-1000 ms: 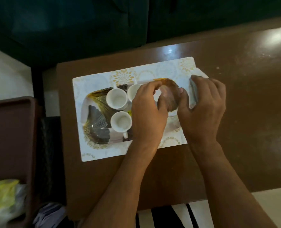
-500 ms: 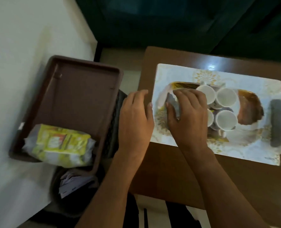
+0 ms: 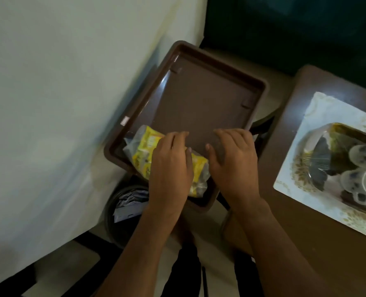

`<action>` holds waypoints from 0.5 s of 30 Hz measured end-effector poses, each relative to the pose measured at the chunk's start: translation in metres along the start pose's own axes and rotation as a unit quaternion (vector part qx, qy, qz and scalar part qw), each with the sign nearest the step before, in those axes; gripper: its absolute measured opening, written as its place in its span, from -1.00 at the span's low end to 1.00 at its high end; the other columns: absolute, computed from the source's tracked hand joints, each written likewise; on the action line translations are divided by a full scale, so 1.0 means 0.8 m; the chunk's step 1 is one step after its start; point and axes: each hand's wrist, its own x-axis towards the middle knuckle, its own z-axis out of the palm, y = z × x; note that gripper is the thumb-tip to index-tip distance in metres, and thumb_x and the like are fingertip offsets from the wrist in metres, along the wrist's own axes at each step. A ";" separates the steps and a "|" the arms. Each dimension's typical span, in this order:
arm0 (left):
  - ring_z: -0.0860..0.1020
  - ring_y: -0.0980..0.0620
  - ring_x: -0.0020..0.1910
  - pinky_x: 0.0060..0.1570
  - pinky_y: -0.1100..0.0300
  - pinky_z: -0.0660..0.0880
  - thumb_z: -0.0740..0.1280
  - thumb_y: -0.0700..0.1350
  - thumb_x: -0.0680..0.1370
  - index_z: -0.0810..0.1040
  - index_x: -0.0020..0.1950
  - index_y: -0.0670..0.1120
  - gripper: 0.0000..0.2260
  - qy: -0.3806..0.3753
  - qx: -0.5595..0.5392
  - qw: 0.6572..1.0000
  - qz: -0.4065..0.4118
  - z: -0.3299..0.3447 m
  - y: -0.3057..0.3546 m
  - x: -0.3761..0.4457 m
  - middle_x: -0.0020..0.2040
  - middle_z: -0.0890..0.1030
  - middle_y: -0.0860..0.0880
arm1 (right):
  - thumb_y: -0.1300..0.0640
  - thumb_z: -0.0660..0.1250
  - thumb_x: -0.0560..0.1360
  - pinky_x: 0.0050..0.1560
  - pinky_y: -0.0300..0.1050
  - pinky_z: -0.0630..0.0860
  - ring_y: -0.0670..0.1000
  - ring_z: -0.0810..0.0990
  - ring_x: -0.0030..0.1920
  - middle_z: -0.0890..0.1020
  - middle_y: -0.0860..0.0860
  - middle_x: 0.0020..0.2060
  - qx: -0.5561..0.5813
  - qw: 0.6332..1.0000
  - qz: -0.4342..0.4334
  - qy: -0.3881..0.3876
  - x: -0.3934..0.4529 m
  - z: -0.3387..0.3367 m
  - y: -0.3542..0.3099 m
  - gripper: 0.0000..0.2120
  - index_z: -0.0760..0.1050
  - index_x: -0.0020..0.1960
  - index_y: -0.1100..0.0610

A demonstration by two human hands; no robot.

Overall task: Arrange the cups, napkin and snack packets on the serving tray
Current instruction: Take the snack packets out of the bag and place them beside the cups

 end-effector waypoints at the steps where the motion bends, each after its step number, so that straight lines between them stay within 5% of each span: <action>1: 0.59 -0.10 0.27 0.24 0.00 0.58 0.34 -0.24 0.64 0.57 0.37 -0.19 -0.71 0.001 0.000 1.000 -0.004 -0.004 -0.012 -0.001 0.26 0.63 -0.13 | 0.14 0.43 0.56 0.29 -0.04 0.46 0.15 0.54 0.23 0.68 0.10 0.13 0.005 1.000 -0.005 -0.006 0.000 0.009 -0.009 -0.68 0.60 0.27 0.24; 15: 0.59 -0.14 0.29 0.27 -0.04 0.59 0.35 -0.23 0.66 0.57 0.37 -0.23 -0.72 -0.019 -0.044 0.999 -0.017 -0.012 -0.079 -0.005 0.29 0.61 -0.18 | -0.10 0.28 0.64 0.06 -0.20 0.32 0.06 0.58 0.22 0.62 0.03 0.23 0.063 0.970 0.073 -0.223 0.008 0.070 -0.053 -0.57 0.45 0.43 0.08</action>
